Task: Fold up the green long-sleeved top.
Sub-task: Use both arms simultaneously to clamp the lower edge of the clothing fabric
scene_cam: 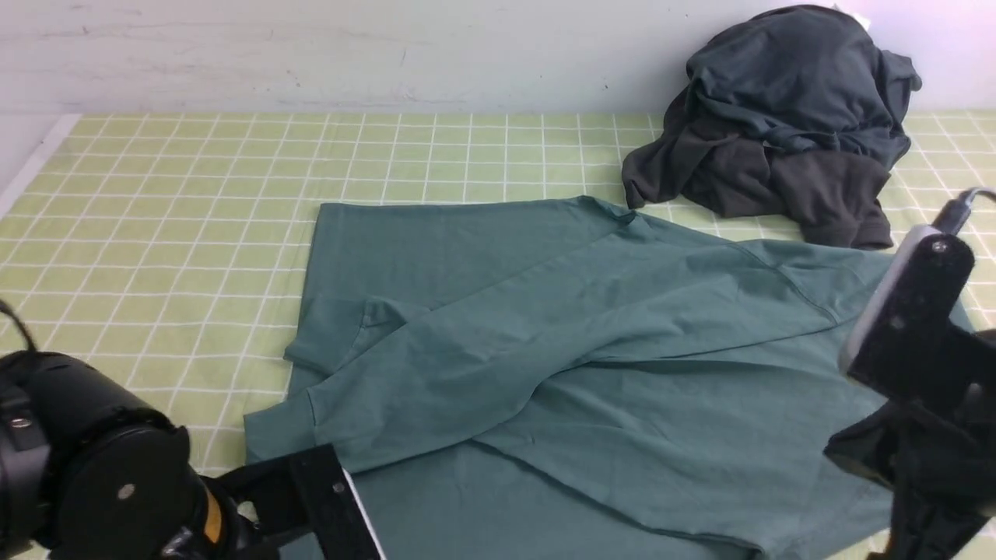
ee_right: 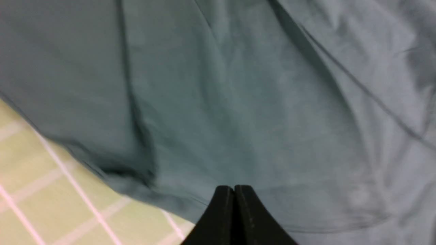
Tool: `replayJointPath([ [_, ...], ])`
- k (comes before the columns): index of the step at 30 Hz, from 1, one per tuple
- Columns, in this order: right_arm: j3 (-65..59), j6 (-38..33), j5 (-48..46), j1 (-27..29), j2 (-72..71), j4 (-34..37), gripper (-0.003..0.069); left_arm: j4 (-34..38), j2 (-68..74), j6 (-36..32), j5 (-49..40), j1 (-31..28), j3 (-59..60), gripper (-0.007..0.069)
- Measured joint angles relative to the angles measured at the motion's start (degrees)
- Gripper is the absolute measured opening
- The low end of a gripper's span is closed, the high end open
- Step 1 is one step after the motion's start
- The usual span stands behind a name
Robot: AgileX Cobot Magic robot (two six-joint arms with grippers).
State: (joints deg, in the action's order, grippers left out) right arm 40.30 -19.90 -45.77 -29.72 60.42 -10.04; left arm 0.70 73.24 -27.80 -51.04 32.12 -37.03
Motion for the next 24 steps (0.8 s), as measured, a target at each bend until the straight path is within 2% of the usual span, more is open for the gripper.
replayJointPath([
  [4, -1.5, -1.1, -2.7, 0.0, 3.8, -7.2, 0.0093, -0.3, -1.5, 0.5, -0.2, 0.0, 0.0, 0.0006],
  [6, -3.7, -1.2, -3.5, 0.0, 7.5, -12.4, 0.0178, -0.3, -1.7, 0.9, -0.2, 0.0, 0.0, 0.0006],
  [7, -3.9, -1.2, -3.5, 0.0, 8.2, -13.3, 0.0185, -0.3, -1.7, 0.9, -0.2, 0.0, 0.0, 0.0006],
  [8, -5.7, -1.2, -3.4, 0.0, 11.2, -17.9, 0.0246, -0.3, -1.7, 1.6, -0.3, 0.0, 0.0, 0.0006],
  [11, -8.0, -0.5, -2.4, 0.0, 15.8, -24.8, 0.0309, -0.3, -1.7, 3.3, -0.3, 0.0, 0.0, 0.0006],
  [14, -9.0, 0.8, -1.4, 0.0, 18.8, -29.5, 0.0323, -0.3, -1.7, 4.2, -0.3, 0.0, 0.0, 0.0006],
  [17, -9.5, 5.4, 3.4, 1.2, 24.0, -38.6, 0.0331, -0.3, -1.8, 5.1, -0.4, 0.0, 0.0, 0.0006],
  [24, -9.5, 12.6, 6.9, 3.2, 28.8, -47.9, 0.0307, -0.2, -2.6, 5.3, -1.1, 0.0, 0.0, 0.0006],
])
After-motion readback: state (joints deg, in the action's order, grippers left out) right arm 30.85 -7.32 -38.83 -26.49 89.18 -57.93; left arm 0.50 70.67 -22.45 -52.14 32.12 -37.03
